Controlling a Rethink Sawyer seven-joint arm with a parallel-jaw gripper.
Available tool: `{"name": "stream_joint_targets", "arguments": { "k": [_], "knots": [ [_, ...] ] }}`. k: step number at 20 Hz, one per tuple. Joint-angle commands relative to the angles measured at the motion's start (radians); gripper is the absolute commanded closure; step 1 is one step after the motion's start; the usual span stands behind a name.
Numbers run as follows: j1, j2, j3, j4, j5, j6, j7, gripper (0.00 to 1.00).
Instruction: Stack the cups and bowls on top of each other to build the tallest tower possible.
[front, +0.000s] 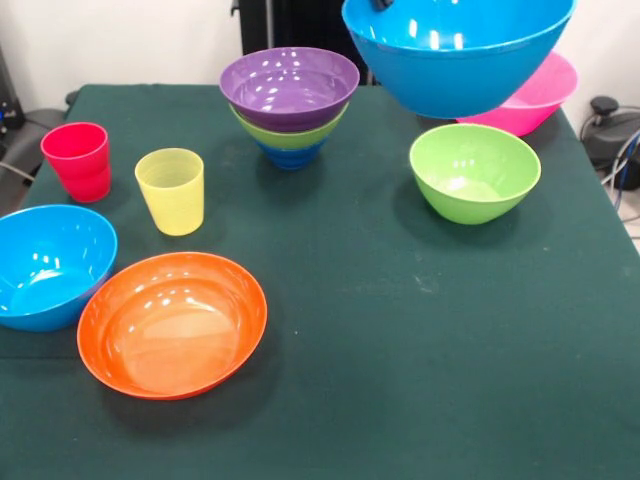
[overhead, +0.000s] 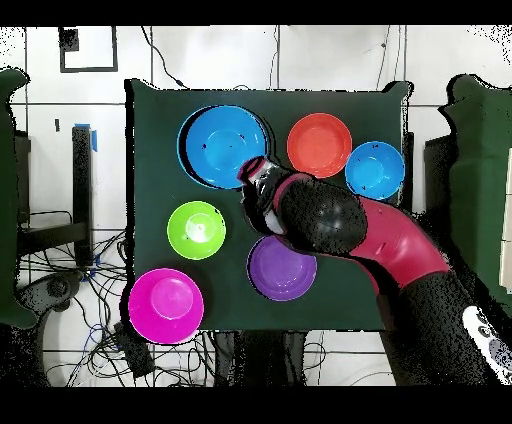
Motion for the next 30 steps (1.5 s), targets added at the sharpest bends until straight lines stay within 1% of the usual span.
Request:
{"name": "stream_joint_targets", "arguments": {
  "k": [1, 4, 9, 13, 15, 18, 23, 25, 30],
  "knots": [
    [-0.019, -0.010, 0.037, 0.093, -0.070, 0.039, -0.079, 1.00],
    [-0.026, -0.015, 0.040, 0.099, -0.088, 0.041, -0.091, 1.00],
    [-0.078, -0.024, 0.070, 0.146, -0.117, 0.020, -0.112, 1.00],
    [-0.097, -0.023, 0.079, 0.164, -0.155, 0.009, -0.114, 1.00],
    [-0.108, -0.025, 0.091, 0.177, -0.164, -0.001, -0.110, 1.00],
    [-0.122, -0.037, 0.110, 0.192, -0.170, -0.004, -0.100, 1.00],
    [-0.148, -0.034, 0.141, 0.216, -0.184, -0.018, -0.084, 1.00],
    [-0.164, -0.043, 0.162, 0.234, -0.179, -0.024, -0.081, 1.00],
    [-0.215, -0.077, 0.223, 0.259, -0.152, 0.000, -0.084, 1.00]
  ]
}}
